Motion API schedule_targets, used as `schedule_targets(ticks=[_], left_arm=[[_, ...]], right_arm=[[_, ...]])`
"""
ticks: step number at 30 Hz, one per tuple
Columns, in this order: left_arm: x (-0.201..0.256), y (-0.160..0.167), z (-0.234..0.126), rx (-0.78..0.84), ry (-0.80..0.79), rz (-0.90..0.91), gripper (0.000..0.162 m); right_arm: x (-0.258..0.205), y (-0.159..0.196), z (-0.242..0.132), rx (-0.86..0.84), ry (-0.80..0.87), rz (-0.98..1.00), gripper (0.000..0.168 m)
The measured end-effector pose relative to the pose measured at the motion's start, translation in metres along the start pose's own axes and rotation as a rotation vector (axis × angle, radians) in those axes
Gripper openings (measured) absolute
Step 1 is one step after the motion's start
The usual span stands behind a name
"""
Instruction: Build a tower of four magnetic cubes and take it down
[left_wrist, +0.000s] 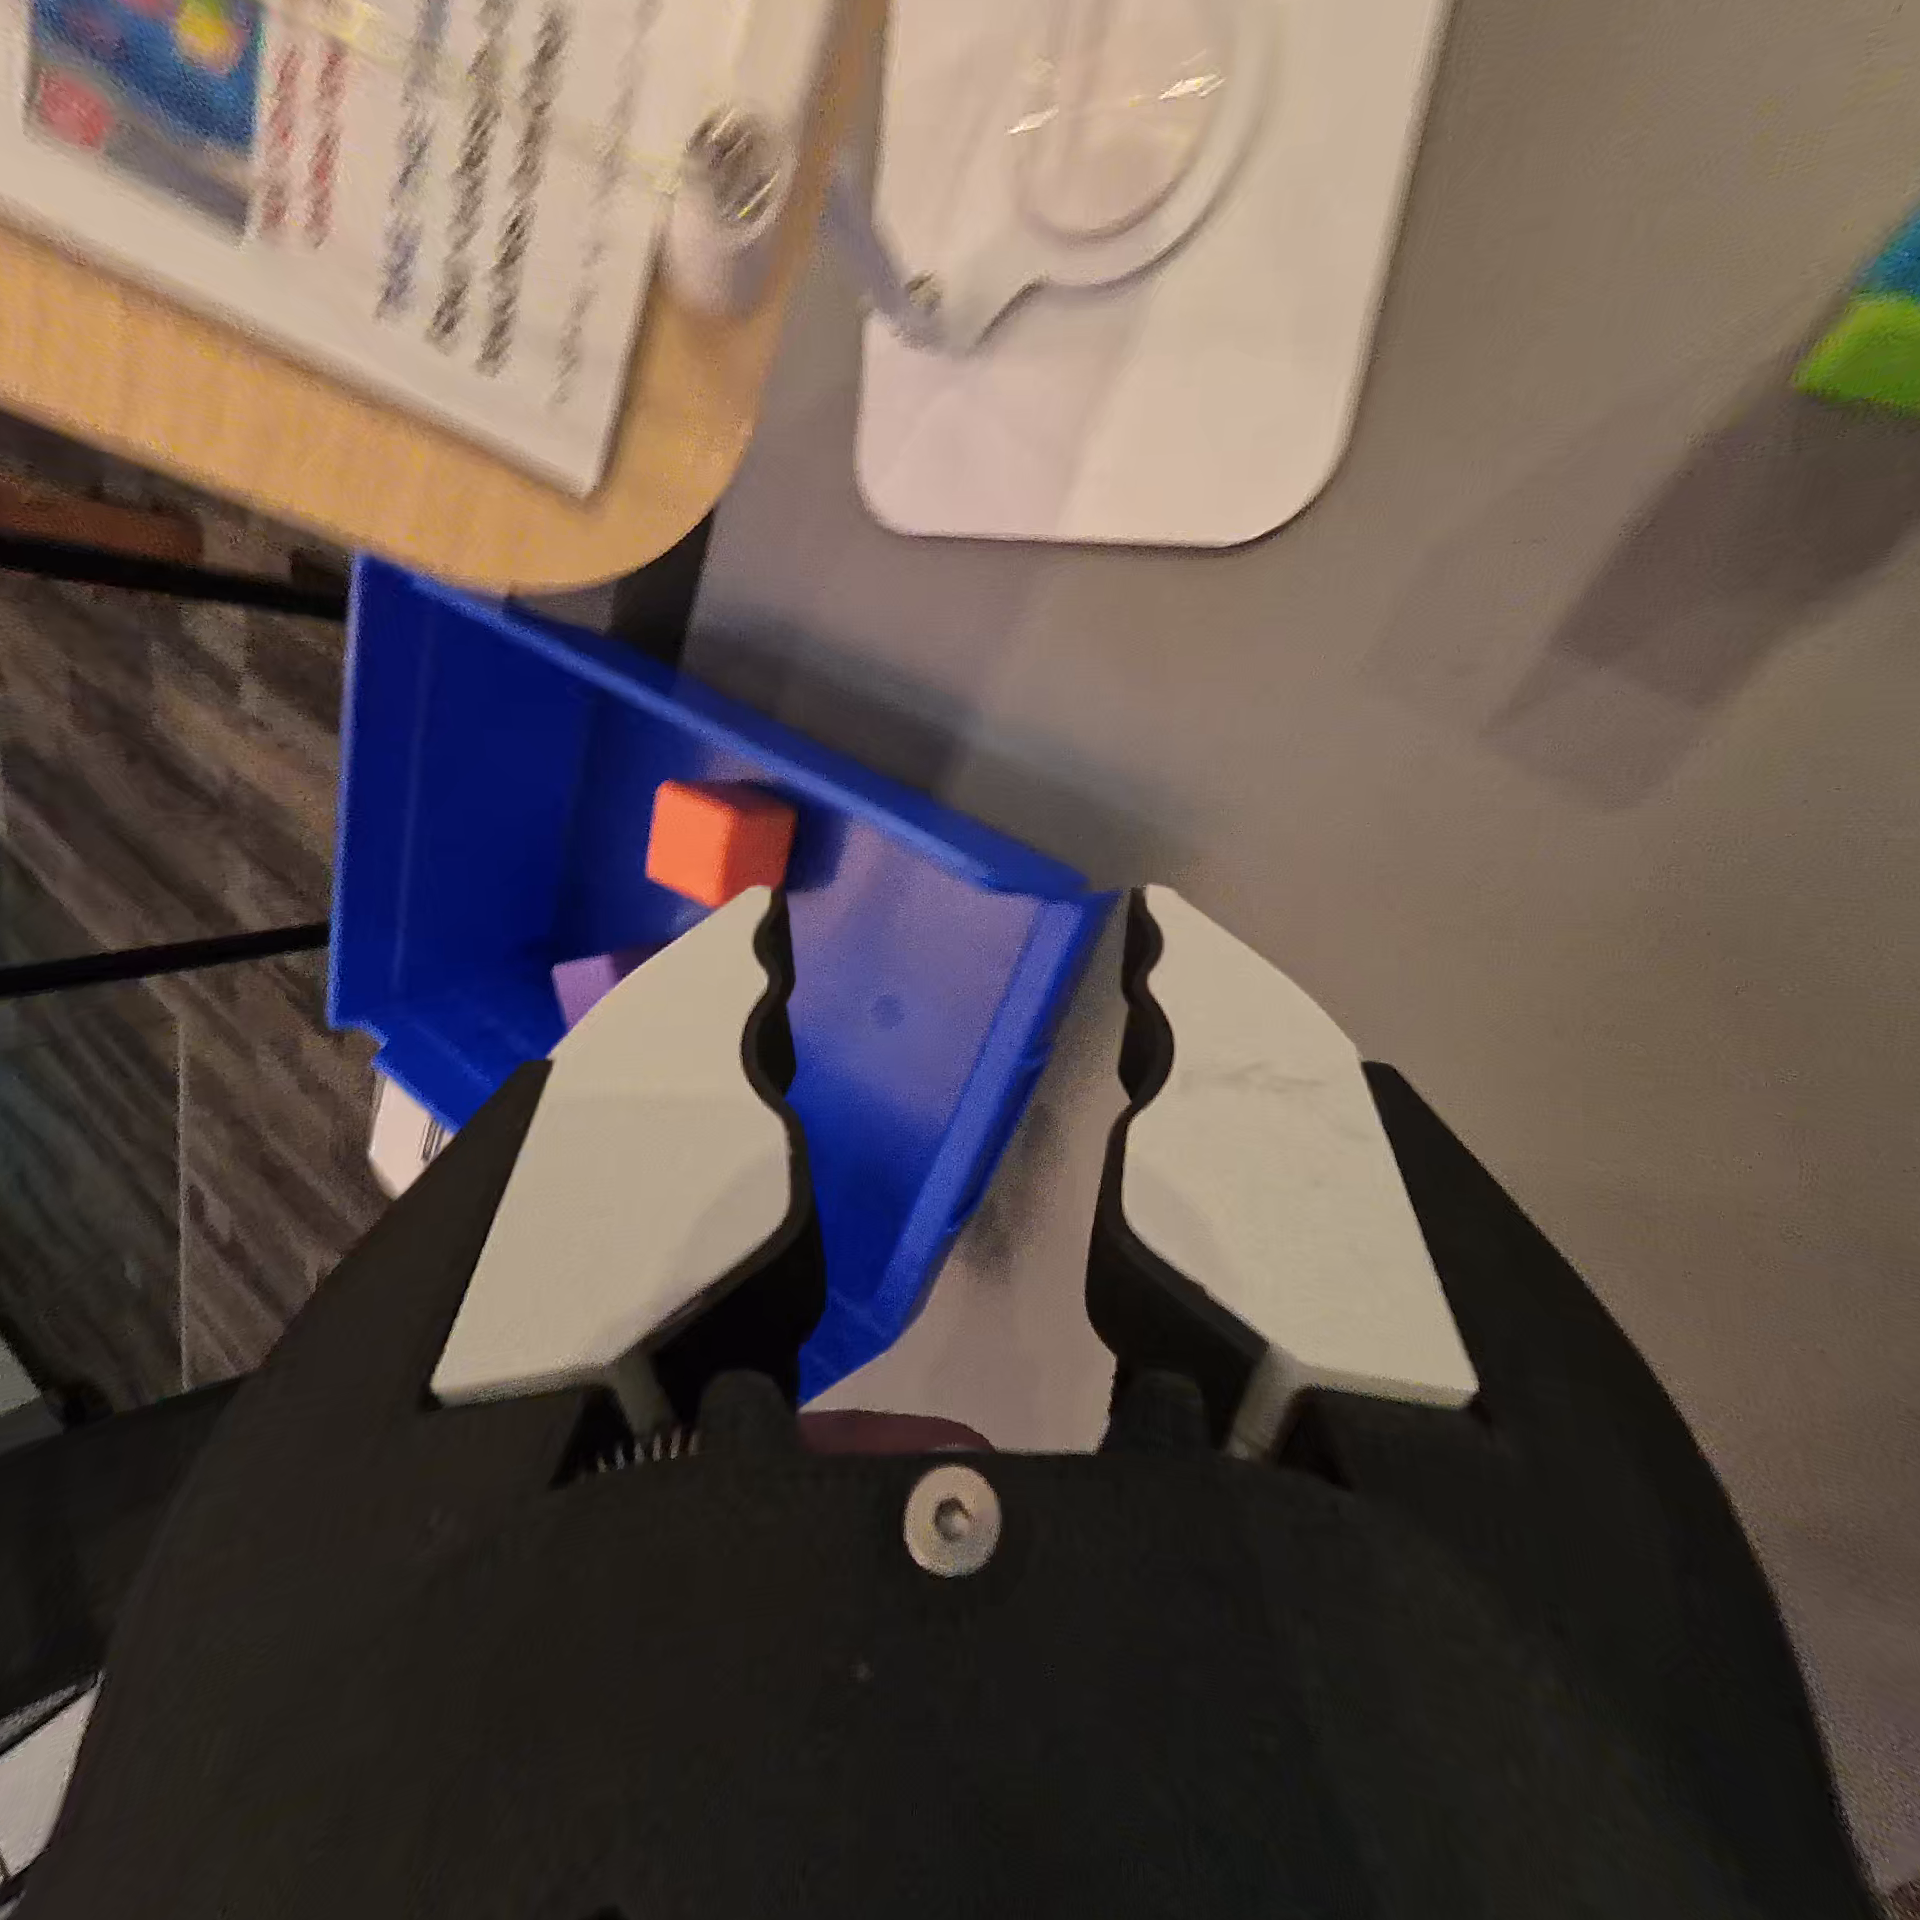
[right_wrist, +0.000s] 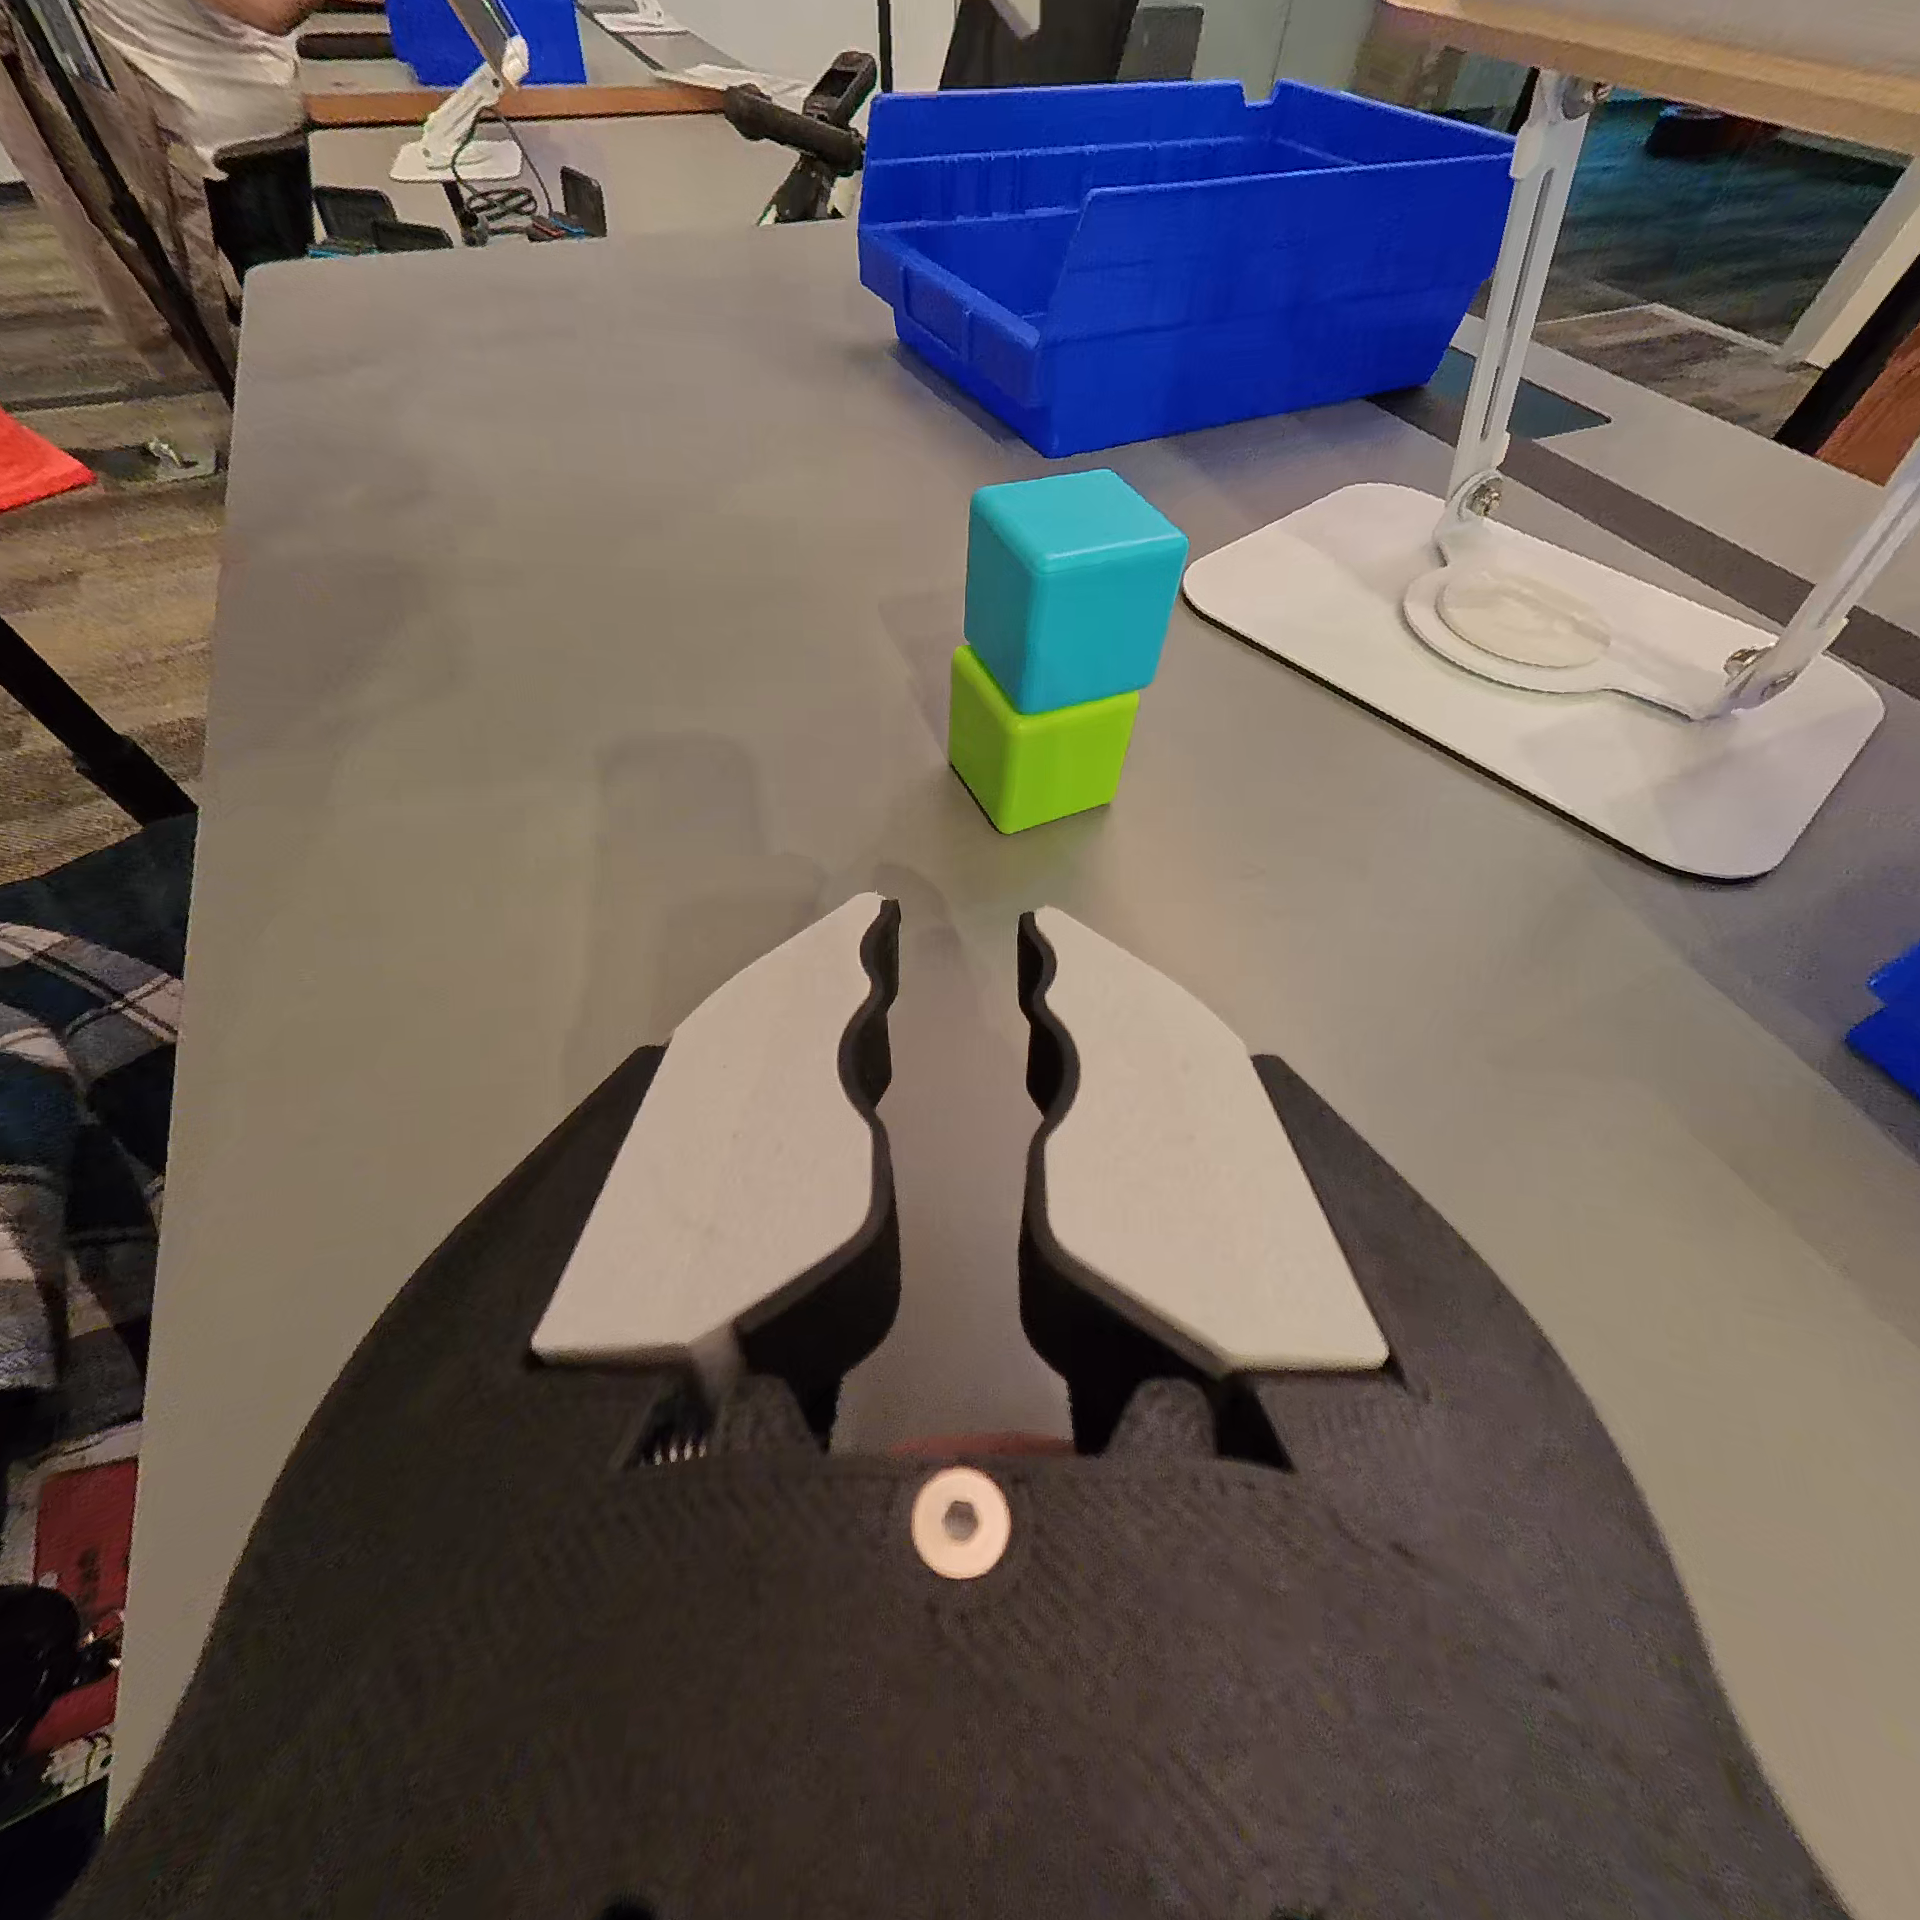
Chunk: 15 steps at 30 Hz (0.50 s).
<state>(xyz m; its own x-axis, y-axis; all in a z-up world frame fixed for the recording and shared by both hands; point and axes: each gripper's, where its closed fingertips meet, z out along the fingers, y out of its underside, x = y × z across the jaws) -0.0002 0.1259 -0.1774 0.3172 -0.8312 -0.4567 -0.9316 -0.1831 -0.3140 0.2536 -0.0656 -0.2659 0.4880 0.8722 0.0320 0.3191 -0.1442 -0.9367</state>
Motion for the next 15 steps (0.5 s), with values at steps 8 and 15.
schedule_targets(ticks=[8,15], left_arm=[[-0.066,0.044,0.064,-0.043,0.022,0.029,0.060],[-0.092,0.054,0.122,-0.048,0.111,0.078,0.064]], right_arm=[[0.002,-0.001,0.000,0.008,-0.011,0.032,0.022],[0.002,0.001,0.001,-0.004,-0.026,0.041,0.021]])
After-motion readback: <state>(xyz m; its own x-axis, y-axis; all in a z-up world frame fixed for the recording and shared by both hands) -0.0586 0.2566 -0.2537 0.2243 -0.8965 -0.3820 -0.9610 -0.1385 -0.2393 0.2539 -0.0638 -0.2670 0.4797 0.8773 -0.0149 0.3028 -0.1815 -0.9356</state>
